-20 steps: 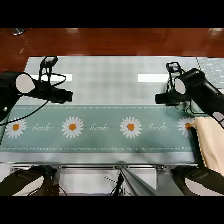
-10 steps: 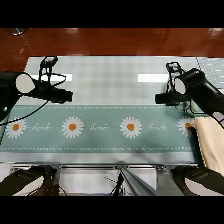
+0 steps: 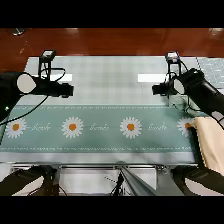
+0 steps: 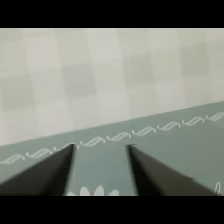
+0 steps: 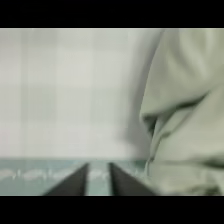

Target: Fold the shirts.

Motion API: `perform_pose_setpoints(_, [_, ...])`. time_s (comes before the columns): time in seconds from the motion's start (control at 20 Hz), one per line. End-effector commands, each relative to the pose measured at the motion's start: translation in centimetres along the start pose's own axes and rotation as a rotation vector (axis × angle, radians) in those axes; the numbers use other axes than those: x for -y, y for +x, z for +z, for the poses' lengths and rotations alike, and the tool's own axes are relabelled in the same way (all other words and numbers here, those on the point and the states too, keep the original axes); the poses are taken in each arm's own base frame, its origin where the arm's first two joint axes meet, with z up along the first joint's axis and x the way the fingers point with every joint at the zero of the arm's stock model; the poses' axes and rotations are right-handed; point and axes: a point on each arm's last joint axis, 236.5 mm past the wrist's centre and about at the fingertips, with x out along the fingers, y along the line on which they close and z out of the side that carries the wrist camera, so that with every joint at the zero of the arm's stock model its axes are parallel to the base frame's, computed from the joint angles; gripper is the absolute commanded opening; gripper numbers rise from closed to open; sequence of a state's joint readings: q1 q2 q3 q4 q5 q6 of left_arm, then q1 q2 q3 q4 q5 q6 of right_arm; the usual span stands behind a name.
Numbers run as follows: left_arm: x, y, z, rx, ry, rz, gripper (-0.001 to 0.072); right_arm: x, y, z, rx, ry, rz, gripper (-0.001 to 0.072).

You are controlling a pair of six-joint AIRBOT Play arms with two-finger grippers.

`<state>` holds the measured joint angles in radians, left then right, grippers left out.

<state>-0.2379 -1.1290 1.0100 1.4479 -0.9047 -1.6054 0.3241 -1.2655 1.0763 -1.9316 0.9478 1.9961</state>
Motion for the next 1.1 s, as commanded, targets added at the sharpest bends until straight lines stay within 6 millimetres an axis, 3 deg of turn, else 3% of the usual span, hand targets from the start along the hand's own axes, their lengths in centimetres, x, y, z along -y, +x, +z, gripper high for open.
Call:
perform_pose_setpoints(0.0, [-0.2,0.7,4.0,0.164,-0.002,0.002,0.0704,3.2,0.4,5.2,0.204,-0.088,-0.110,0.0622])
perform_pose_setpoints(0.1, [-1.1,0.8,4.8,0.192,0.009,0.028,0.0704,9.5,1.3,6.5,0.230,0.032,-0.231,0.0621])
perform_pose_setpoints(0.25, [-3.2,0.7,4.7,0.187,-0.014,0.065,0.0703,18.6,4.9,4.7,0.140,0.345,-0.289,0.0620])
perform_pose_setpoints(0.3, [-4.0,0.7,4.4,0.174,-0.029,0.075,0.0703,20.8,6.4,3.7,0.099,0.429,-0.287,0.0620])
perform_pose_setpoints(0.4, [-5.3,0.7,3.5,0.136,-0.055,0.093,0.0703,22.8,9.7,1.7,0.016,0.525,-0.240,0.0620])
perform_pose_setpoints(0.55, [-6.8,0.9,2.4,0.089,-0.088,0.113,0.0703,20.3,13.8,-1.4,-0.126,0.561,-0.068,0.0620])
perform_pose_setpoints(0.7, [-7.7,1.5,1.5,0.049,-0.108,0.123,0.0703,18.7,15.2,-4.0,-0.236,0.563,-0.030,0.0613])
perform_pose_setpoints(0.75, [-7.7,1.9,1.0,0.025,-0.110,0.123,0.0703,18.2,15.3,-4.7,-0.267,0.568,-0.022,0.0563])
perform_pose_setpoints(0.8, [-7.6,2.1,0.2,-0.008,-0.111,0.121,0.0703,17.8,15.2,-5.0,-0.287,0.569,-0.007,0.0349])
perform_pose_setpoints(0.85, [-7.5,2.1,-0.6,-0.043,-0.116,0.120,0.0702,17.1,14.7,-4.4,-0.284,0.559,0.031,0.0025])
perform_pose_setpoints(0.95, [-7.2,1.2,-2.9,-0.141,-0.138,0.120,0.0702,15.2,12.0,0.2,-0.176,0.464,0.140,0.0021])
perform_pose_setpoints(1.05, [-7.1,-0.4,-4.4,-0.198,-0.112,0.119,0.0702,15.3,6.1,7.4,0.031,0.387,0.141,0.0020])
